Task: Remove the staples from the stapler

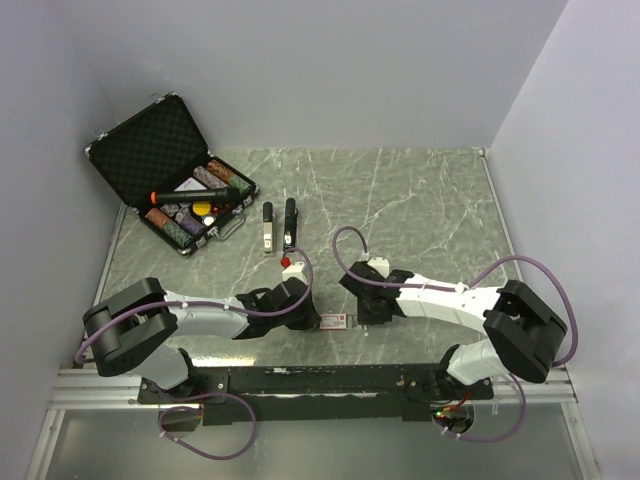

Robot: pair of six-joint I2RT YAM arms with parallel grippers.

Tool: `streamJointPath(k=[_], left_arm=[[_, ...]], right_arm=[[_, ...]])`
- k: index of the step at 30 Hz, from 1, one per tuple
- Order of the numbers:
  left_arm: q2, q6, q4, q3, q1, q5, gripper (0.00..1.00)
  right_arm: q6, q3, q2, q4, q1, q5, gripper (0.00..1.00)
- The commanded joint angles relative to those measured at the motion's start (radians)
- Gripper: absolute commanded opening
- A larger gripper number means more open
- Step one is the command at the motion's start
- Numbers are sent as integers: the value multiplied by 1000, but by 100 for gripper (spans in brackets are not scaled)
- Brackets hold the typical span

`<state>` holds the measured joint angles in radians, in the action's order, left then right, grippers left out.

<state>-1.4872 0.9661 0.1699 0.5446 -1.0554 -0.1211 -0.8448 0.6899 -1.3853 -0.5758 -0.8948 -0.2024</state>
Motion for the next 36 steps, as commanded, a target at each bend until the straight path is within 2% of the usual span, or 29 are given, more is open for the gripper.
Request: streamJointPath(k=[1, 10, 27, 33, 36], left_arm=[[-38, -7, -167, -26, -22, 12, 1], [-58, -13, -162, -9, -26, 12, 1], [-54, -10, -152, -15, -35, 9, 1], [-51, -9, -147, -23, -35, 8, 1], [-53, -9, -145, -23, -35, 5, 1]], right_arm=[[-7, 20, -40, 53, 0, 34, 0], [27, 51, -64, 97, -7, 66, 0], [36, 152, -138, 116, -95, 95, 0], [43, 165, -120, 53, -95, 29, 0], [44, 166, -77, 19, -93, 8, 5]])
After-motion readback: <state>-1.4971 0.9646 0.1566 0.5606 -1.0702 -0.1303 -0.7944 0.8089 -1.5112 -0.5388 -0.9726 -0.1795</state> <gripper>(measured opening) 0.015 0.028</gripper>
